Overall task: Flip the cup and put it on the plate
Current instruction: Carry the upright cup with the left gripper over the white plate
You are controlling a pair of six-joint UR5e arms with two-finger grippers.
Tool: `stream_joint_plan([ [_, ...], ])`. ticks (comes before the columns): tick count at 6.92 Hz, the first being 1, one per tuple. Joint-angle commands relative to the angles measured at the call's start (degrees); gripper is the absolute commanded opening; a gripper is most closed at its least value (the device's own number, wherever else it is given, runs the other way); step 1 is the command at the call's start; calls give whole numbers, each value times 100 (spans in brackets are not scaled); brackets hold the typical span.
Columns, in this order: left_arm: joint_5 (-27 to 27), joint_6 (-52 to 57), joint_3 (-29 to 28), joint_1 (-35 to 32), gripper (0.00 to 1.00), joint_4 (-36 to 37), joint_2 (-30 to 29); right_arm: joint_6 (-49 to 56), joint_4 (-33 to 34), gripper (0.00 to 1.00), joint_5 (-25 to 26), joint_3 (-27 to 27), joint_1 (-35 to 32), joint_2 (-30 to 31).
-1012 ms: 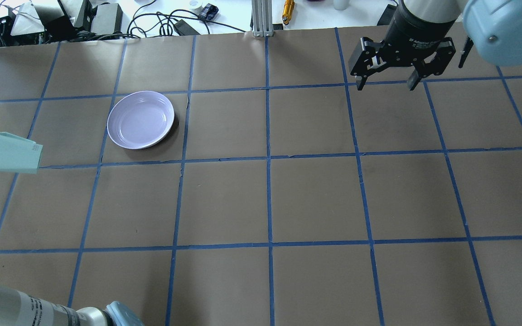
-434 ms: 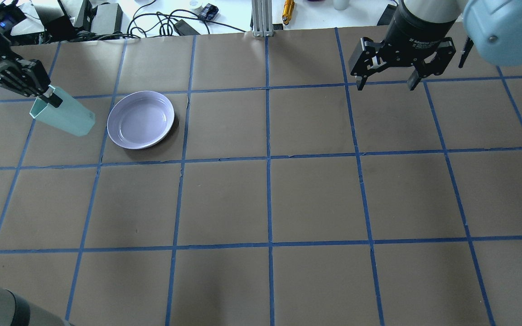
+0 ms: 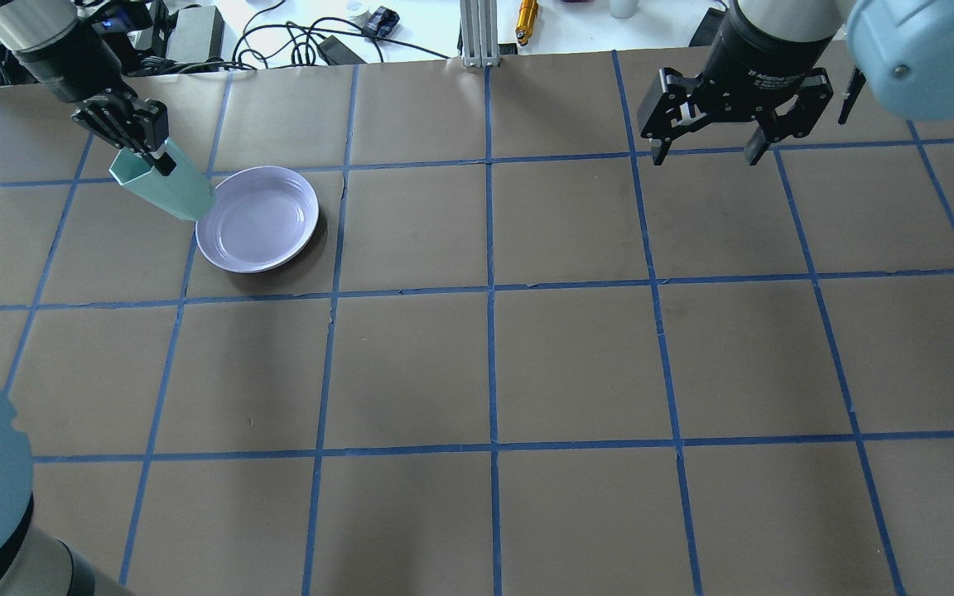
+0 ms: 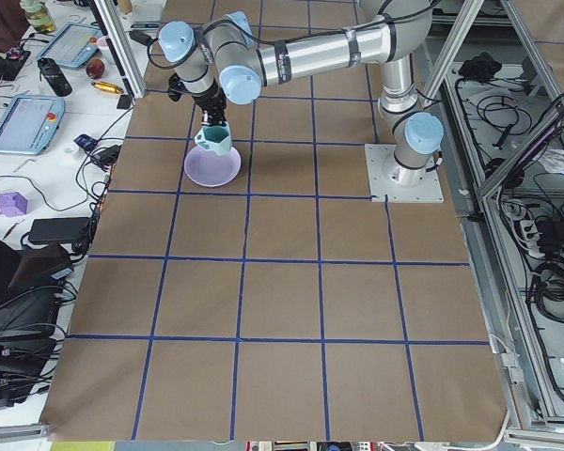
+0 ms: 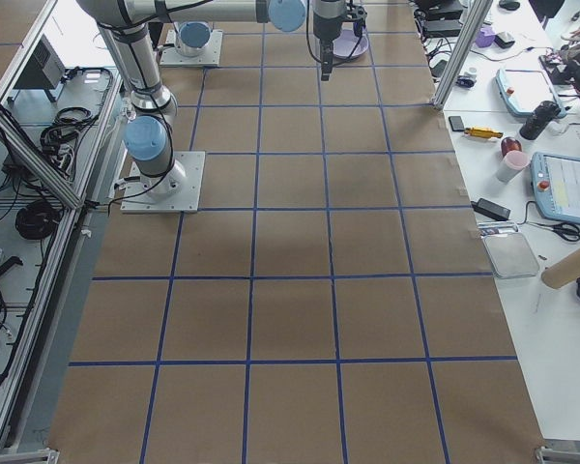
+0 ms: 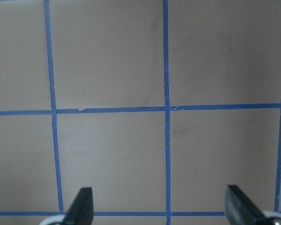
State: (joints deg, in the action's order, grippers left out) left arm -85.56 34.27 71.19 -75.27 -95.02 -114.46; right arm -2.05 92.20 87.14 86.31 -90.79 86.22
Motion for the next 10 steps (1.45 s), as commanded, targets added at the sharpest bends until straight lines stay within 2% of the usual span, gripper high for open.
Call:
stream_joint_plan([
  [1, -573, -8, 0, -513, 0, 764, -435, -6, 0, 100, 5, 0, 0, 0],
  [2, -767, -8, 0, -672, 0, 870, -559, -6, 0, 100, 5, 0, 0, 0],
  [5, -761, 10, 35, -691, 0, 1179, -858, 3, 0, 100, 5, 0, 0, 0],
  [10, -822, 10, 615, -805, 0, 1450, -762, -6, 0, 100, -4, 0, 0, 0],
])
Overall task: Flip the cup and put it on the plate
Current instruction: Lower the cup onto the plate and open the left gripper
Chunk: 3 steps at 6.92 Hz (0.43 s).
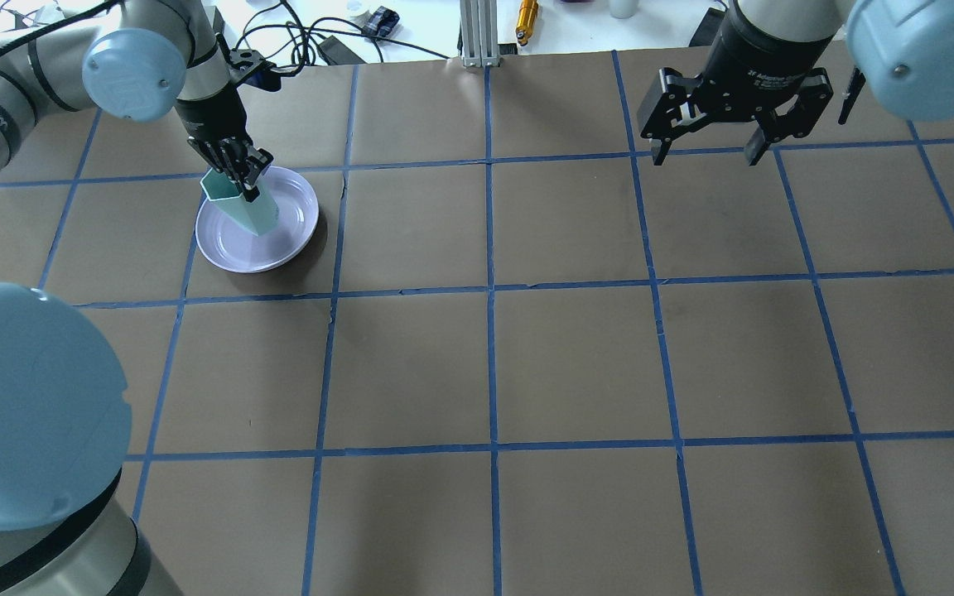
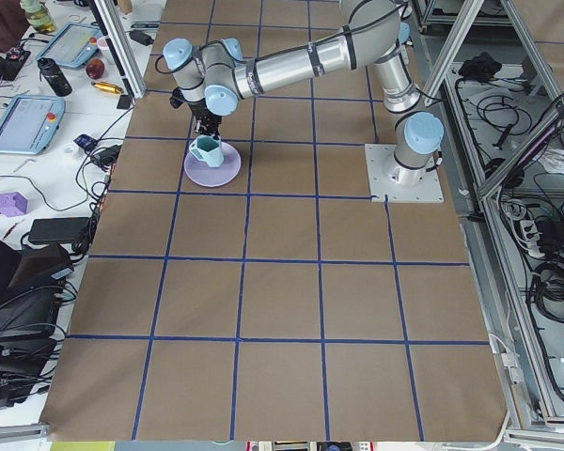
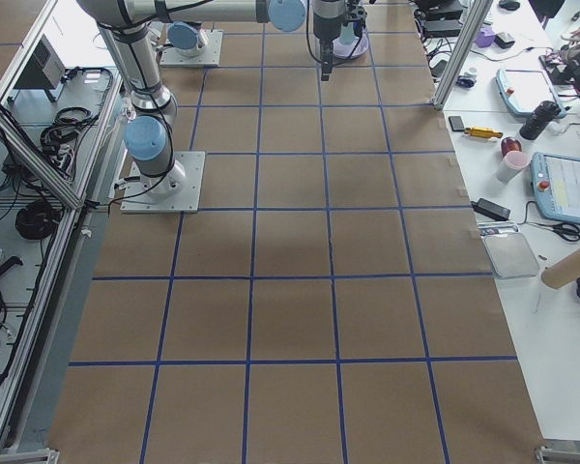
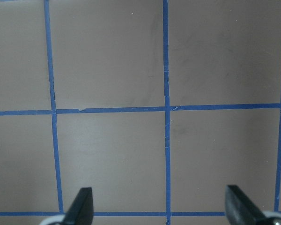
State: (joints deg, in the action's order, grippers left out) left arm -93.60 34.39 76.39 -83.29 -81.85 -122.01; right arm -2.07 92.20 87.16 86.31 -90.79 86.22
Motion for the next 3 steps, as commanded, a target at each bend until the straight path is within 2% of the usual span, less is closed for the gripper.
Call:
stream_joint_plan([
  [1, -18, -11, 156, 6, 6, 169, -50, -4, 0, 100, 3, 0, 0, 0],
  [2, -18, -54, 157, -3, 84, 204, -25, -4, 0, 100, 3, 0, 0, 0],
  [3, -35, -46, 157, 6, 100, 178, 36, 5, 0, 100, 3, 0, 0, 0],
])
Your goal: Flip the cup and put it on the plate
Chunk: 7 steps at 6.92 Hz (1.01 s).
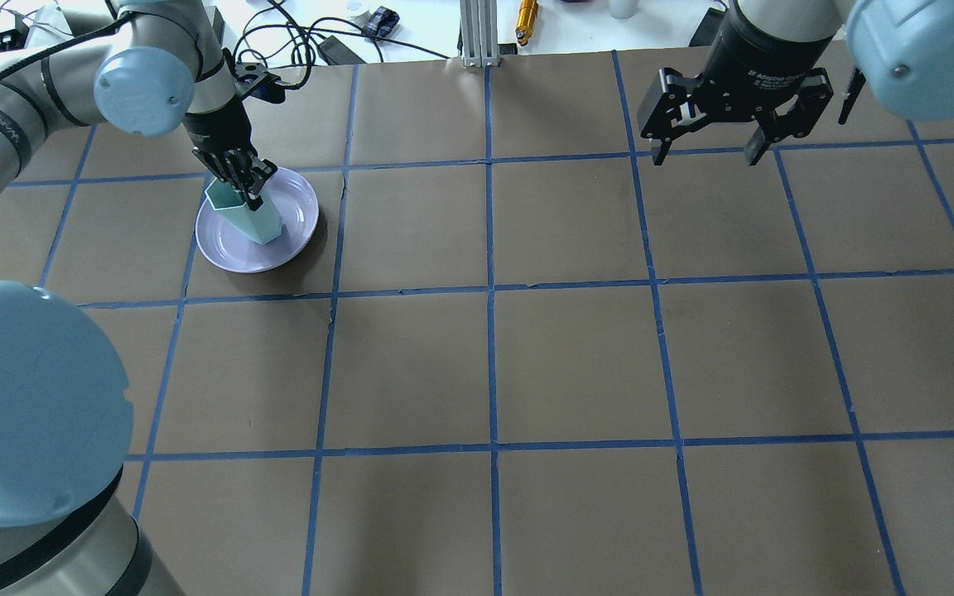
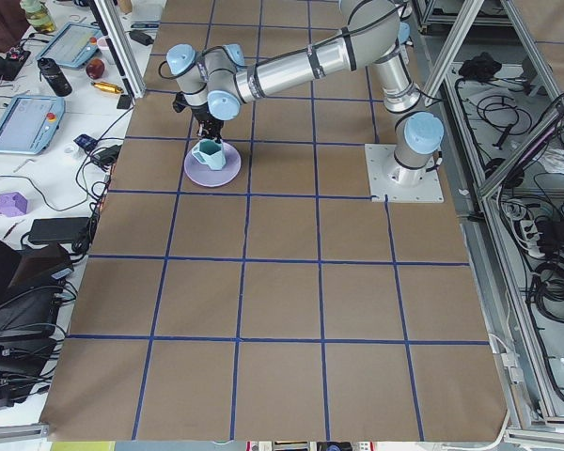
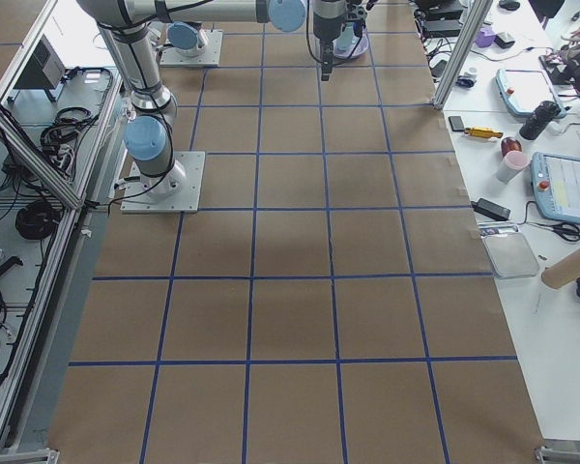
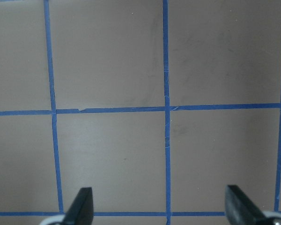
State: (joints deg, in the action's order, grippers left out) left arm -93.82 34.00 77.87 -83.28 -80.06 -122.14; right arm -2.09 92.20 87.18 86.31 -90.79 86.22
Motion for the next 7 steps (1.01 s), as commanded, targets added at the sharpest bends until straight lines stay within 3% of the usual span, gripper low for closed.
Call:
stream_joint_plan([
  [1, -5, -25, 1, 5, 100, -27, 102, -2, 0, 100, 1, 0, 0, 0],
  [3, 56, -260, -104, -4, 100, -375, 583, 7, 0, 100, 1, 0, 0, 0],
  [6, 310, -1926, -359, -143, 100, -1483, 1621, 7, 0, 100, 1, 0, 0, 0],
  [7, 294, -2576, -377, -379, 100, -1495, 1849, -2, 0, 100, 1, 0, 0, 0],
])
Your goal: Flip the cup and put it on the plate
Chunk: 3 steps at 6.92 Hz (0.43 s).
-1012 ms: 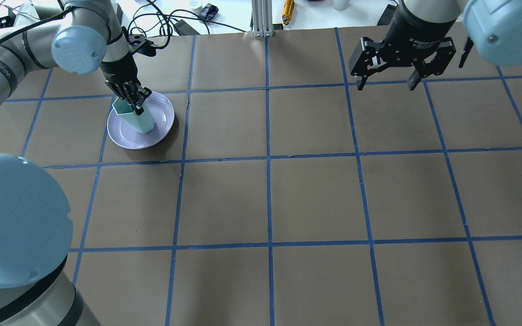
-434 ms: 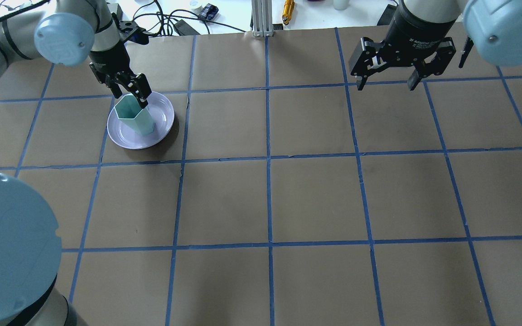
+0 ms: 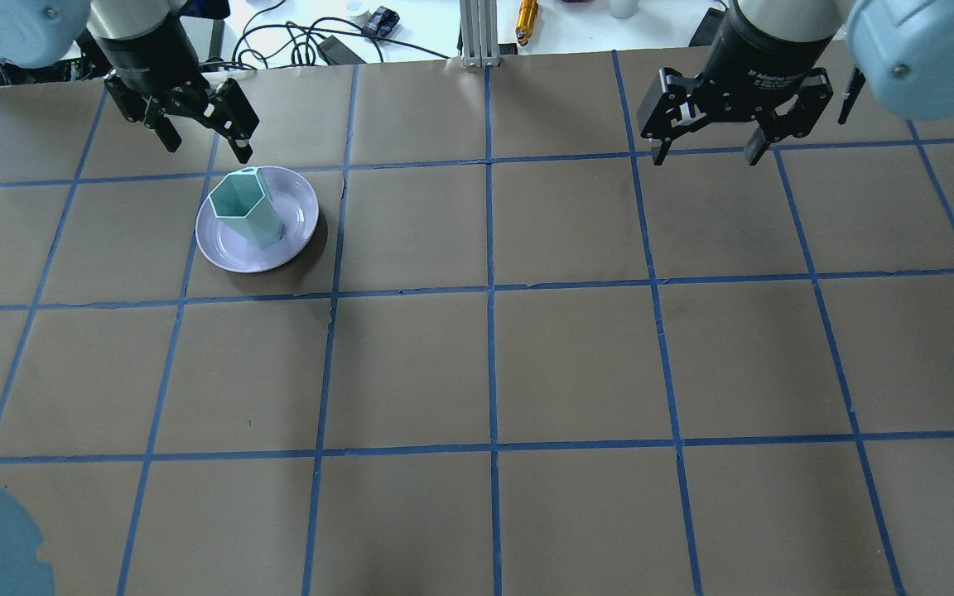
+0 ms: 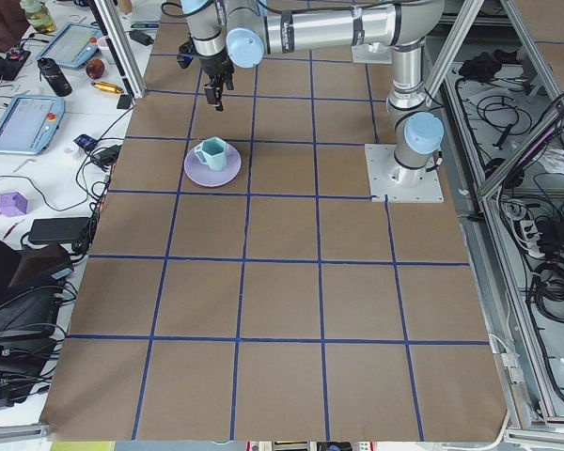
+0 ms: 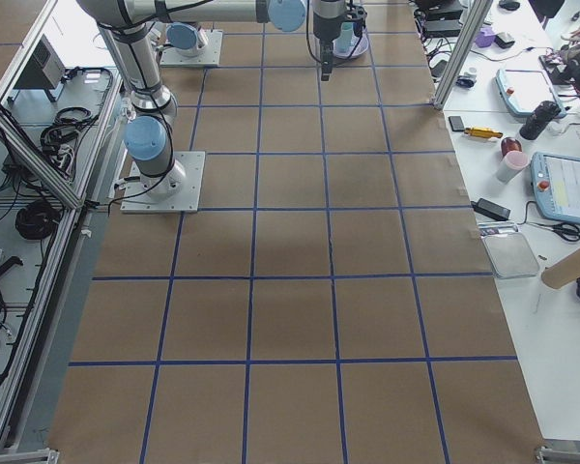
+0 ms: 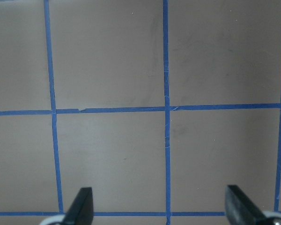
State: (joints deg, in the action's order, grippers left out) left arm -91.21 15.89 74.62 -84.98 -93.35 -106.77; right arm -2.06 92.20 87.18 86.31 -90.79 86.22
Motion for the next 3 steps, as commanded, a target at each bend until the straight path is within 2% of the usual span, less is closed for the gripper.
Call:
stream_joint_plan([
  [1, 25, -1302, -53, -395, 100, -331, 497, -5, 0, 100, -8, 0, 0, 0],
  [3, 42, -1579, 121, -572, 100, -403, 884, -5, 0, 100, 1, 0, 0, 0],
])
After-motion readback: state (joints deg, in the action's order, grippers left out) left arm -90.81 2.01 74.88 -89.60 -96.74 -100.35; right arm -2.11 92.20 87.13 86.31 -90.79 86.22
